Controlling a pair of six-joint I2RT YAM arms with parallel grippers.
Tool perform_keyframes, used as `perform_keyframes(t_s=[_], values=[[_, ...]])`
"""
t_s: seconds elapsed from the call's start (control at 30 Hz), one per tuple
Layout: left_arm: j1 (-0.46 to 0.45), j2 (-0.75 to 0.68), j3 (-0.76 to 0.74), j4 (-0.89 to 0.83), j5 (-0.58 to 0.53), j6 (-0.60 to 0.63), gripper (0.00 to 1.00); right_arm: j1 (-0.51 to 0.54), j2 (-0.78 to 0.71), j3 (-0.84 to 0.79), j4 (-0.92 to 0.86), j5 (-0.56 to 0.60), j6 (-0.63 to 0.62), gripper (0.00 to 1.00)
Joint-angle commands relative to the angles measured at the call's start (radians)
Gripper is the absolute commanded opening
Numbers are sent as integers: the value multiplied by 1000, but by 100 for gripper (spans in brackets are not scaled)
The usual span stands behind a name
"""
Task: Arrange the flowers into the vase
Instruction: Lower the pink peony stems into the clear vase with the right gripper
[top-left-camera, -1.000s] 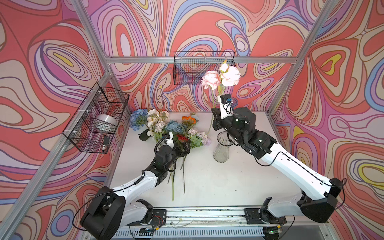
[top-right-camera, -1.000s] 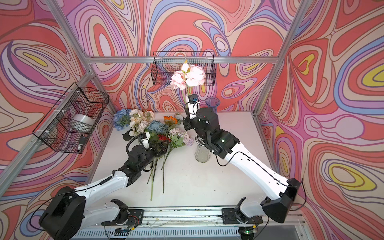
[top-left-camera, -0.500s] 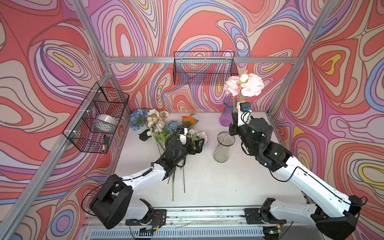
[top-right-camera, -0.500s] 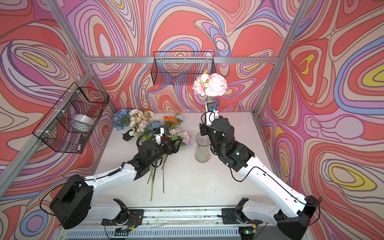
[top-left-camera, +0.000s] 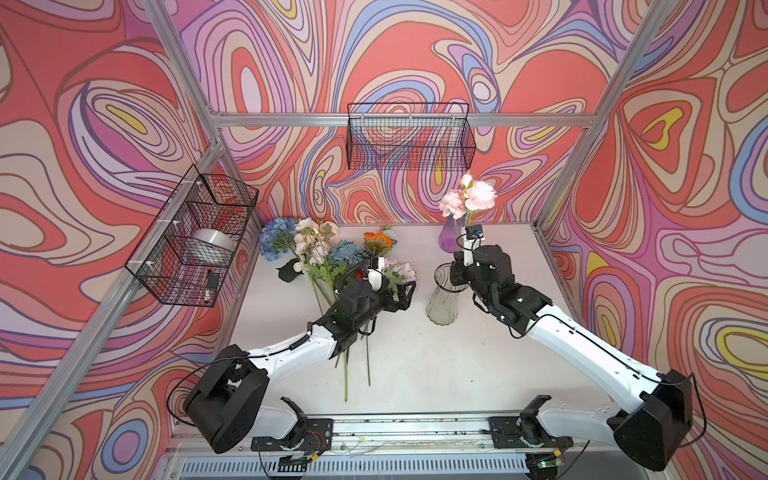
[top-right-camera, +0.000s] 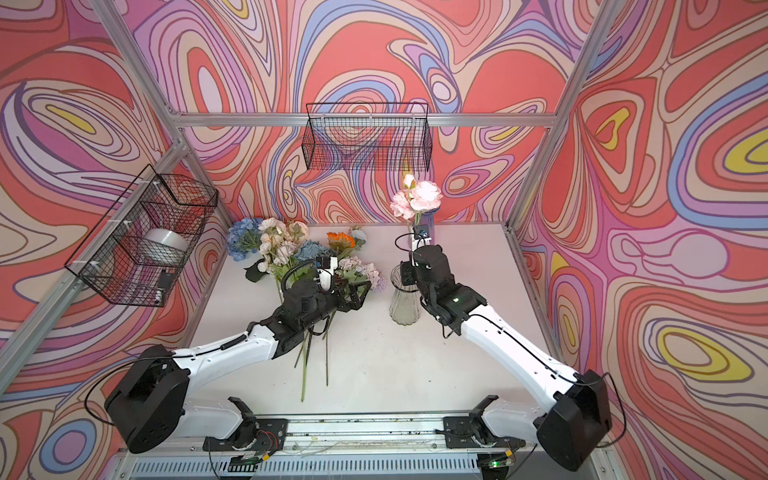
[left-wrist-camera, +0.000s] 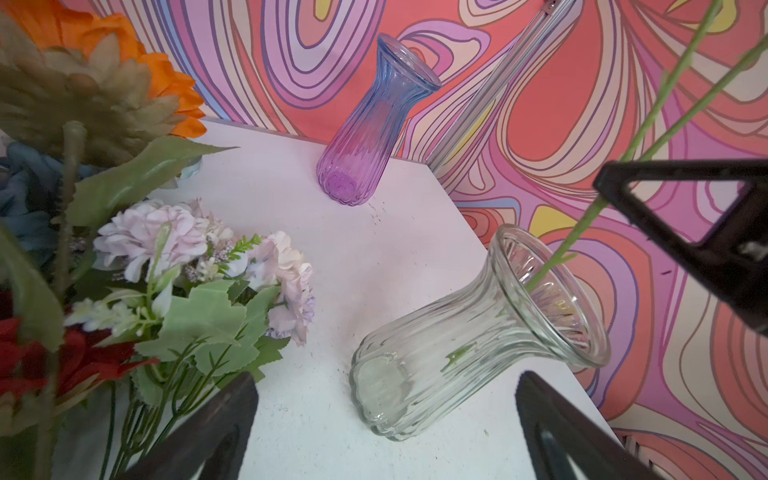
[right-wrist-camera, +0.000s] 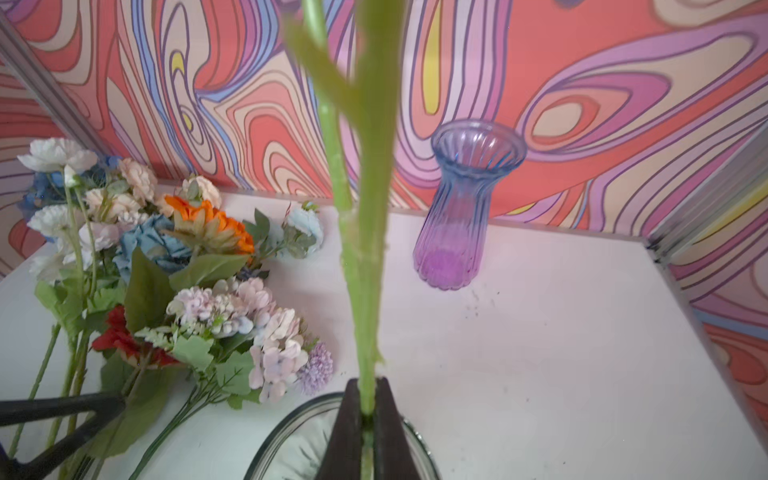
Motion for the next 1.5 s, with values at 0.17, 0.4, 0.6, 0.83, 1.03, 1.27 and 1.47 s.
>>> perform_keyframes(t_s=[0.17,0.4,0.6,0.83,1.03,1.27,1.47], values=[[-5,-7,14,-9,-8,15,100,-3,39,-66,41,-93,101,0],[-5,-20,1,-18,-24,24,100,-8,72,-72,16,-93,111,0],[-4,-18,-2,-17,-28,20,100,-9,76,-80,3,-109,120,3],[-5,-9,3,-17,-30,16,100,-9,61,-70,-28,-112,120,22],[-4,-15,-1,-18,-47,11,100,-9,14,-57,-76,-122,123,48],[-4,-75,-13,-63,-137,24,100,-9,-78,-36,-179,-127,113,60],[26,-189,-19,-167,-225,71,100,-9,-209,-11,-294,-176,99,65]])
